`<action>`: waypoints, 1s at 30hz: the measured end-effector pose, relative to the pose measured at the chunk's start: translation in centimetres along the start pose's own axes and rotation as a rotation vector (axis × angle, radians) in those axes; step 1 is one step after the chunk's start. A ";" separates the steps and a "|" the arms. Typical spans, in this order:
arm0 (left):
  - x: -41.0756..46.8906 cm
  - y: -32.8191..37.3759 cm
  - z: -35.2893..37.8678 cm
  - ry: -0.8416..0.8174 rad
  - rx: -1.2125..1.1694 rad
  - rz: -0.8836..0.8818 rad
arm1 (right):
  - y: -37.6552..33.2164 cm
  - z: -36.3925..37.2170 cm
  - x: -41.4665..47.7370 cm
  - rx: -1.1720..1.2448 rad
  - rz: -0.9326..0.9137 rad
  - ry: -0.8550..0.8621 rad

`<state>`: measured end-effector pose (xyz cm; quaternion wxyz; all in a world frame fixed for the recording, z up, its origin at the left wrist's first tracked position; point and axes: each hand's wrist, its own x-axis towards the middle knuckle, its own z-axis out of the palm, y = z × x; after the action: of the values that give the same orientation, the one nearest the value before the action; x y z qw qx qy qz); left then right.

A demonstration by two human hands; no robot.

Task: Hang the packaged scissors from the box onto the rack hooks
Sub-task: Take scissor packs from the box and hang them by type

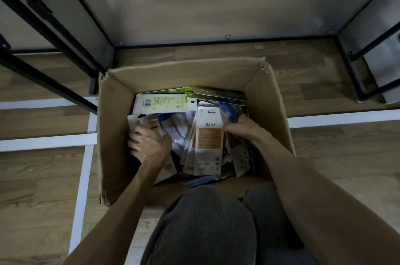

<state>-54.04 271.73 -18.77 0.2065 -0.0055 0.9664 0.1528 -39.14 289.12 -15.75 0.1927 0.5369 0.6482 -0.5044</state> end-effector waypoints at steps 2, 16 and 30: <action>0.2 0.1 -0.2 -0.055 -0.083 -0.079 | -0.5 0.1 -0.3 -0.031 -0.023 -0.061; -3.0 0.9 0.4 -0.288 -0.512 0.480 | -2.1 1.6 -1.7 -0.251 -0.097 0.140; 1.8 -2.3 2.0 -0.354 -0.619 -0.009 | 1.0 1.0 -1.6 -0.208 0.098 -0.068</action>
<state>-54.75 270.25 -21.90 0.3601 -0.0456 0.8235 0.4361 -38.00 287.33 -15.36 0.2935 0.5279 0.6630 -0.4423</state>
